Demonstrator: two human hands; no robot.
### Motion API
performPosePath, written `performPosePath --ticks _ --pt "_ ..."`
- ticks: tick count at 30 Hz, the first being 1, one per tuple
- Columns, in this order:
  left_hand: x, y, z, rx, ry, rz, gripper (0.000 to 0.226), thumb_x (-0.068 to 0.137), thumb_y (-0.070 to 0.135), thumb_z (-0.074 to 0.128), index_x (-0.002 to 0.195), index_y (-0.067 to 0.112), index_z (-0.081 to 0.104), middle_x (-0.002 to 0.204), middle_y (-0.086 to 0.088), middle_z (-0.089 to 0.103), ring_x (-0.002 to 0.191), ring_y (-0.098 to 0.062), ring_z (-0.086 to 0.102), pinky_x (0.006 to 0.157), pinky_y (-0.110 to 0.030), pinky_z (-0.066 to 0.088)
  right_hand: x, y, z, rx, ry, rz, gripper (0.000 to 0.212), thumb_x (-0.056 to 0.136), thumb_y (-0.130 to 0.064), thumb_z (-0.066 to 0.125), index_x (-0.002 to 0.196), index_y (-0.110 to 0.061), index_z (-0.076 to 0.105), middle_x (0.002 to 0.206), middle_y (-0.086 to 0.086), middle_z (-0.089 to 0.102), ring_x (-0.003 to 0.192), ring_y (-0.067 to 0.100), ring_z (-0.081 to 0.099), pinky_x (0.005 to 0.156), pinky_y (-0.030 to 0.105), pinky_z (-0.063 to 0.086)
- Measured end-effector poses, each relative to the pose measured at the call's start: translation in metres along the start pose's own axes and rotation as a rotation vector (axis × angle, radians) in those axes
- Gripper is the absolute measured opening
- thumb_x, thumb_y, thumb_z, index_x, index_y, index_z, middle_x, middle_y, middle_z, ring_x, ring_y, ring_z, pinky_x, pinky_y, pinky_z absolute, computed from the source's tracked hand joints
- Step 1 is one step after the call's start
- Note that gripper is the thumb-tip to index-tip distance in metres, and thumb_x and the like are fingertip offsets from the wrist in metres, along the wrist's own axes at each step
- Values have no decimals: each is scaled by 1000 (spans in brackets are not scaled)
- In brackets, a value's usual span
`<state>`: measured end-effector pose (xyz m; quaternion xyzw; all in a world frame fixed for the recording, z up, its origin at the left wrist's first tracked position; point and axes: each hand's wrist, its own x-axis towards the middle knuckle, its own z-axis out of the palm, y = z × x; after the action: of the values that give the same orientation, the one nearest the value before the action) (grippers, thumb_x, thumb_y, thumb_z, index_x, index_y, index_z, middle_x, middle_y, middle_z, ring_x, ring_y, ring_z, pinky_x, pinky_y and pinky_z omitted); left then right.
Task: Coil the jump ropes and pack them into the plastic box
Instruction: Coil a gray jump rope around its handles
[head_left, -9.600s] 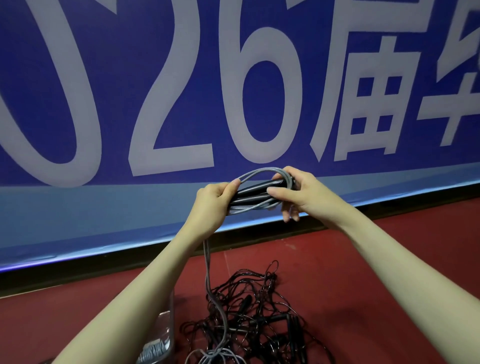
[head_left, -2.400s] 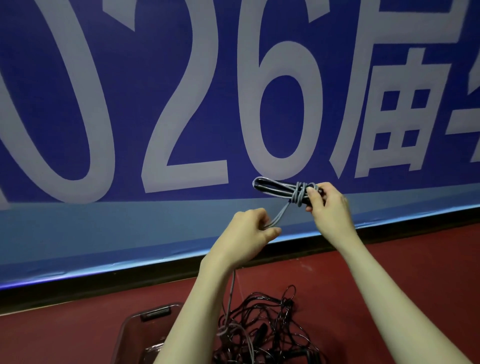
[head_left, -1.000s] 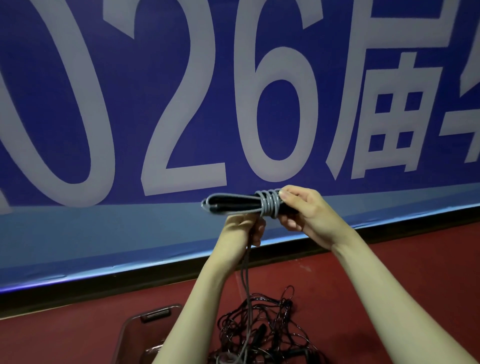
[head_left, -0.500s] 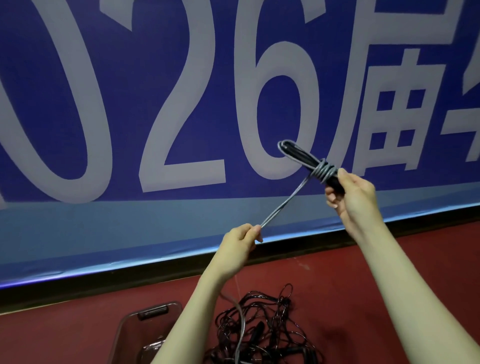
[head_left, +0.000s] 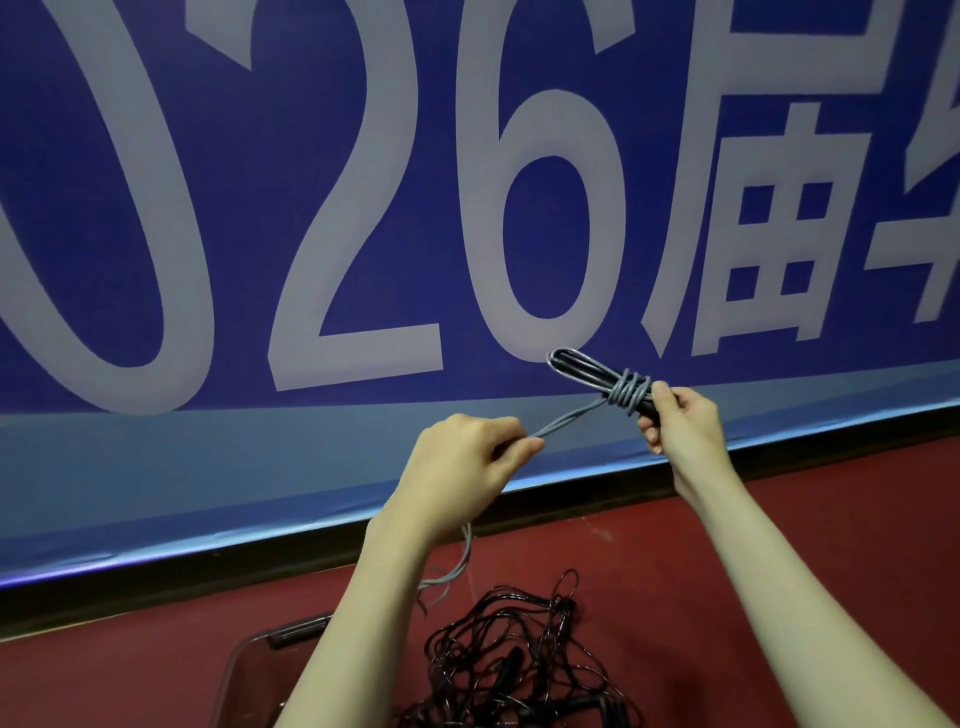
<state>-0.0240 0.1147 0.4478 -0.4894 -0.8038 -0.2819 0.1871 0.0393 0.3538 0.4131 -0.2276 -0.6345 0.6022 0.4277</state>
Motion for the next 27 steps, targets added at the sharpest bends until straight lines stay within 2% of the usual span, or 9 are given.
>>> performPosePath --ticks 2,4,8,13,15,17,19,23,27 --pt "2 7 -7 47 -10 79 36 96 43 52 69 19 49 51 3 41 55 -18 38 54 -31 31 -3 1 5 -83 -34 -38 26 103 -25 46 84 -11 55 67 7 55 52 13 47 49 26 38" --pt "4 11 -14 101 29 156 39 96 43 53 67 17 47 51 3 37 54 -20 35 50 -30 27 -9 -3 8 -282 -106 -152 26 103 -27 46 84 -12 54 72 6 58 61 17 57 57 30 40" --pt "6 7 -26 149 139 209 37 91 48 49 70 19 59 54 7 41 54 -19 37 48 -27 25 -21 -21 9 -599 -325 -271 28 102 -30 47 92 -5 55 80 19 63 74 36 60 56 32 37" --pt "3 -5 -28 141 237 128 35 90 51 48 76 23 65 54 9 47 54 -15 43 49 -26 30 -31 -42 11 -920 -718 -271 28 96 -34 53 86 -8 56 74 8 63 57 13 50 60 32 36" --pt "2 -10 -28 126 265 81 36 89 51 48 77 23 66 54 7 52 54 -15 45 49 -26 30 -38 -51 13 -910 -801 -266 26 96 -32 55 83 -10 57 67 -2 58 52 6 49 59 29 36" --pt "1 -13 -28 74 298 19 34 90 50 52 76 23 67 53 5 53 52 -15 45 48 -27 31 -42 -59 12 -832 -874 -219 23 95 -30 57 80 -12 58 65 -6 55 53 6 51 60 28 37" --pt "0 -16 -29 -5 318 -62 29 92 45 59 75 23 67 51 4 52 50 -15 43 49 -28 31 -46 -68 9 -741 -935 -164 21 95 -29 58 82 -12 60 68 -2 55 59 13 52 58 29 36" --pt "-1 -19 -30 -190 321 -184 26 91 37 62 71 23 68 46 9 46 45 -13 36 49 -28 27 -54 -81 4 -542 -1009 -98 18 96 -23 60 80 -13 62 71 4 52 56 14 51 49 19 32" --pt "-2 -21 -29 -353 285 -274 31 94 31 60 66 20 65 43 7 32 43 -11 26 45 -18 22 -59 -83 9 -357 -1044 -91 28 89 -27 60 87 1 61 72 19 51 55 22 39 47 22 25"
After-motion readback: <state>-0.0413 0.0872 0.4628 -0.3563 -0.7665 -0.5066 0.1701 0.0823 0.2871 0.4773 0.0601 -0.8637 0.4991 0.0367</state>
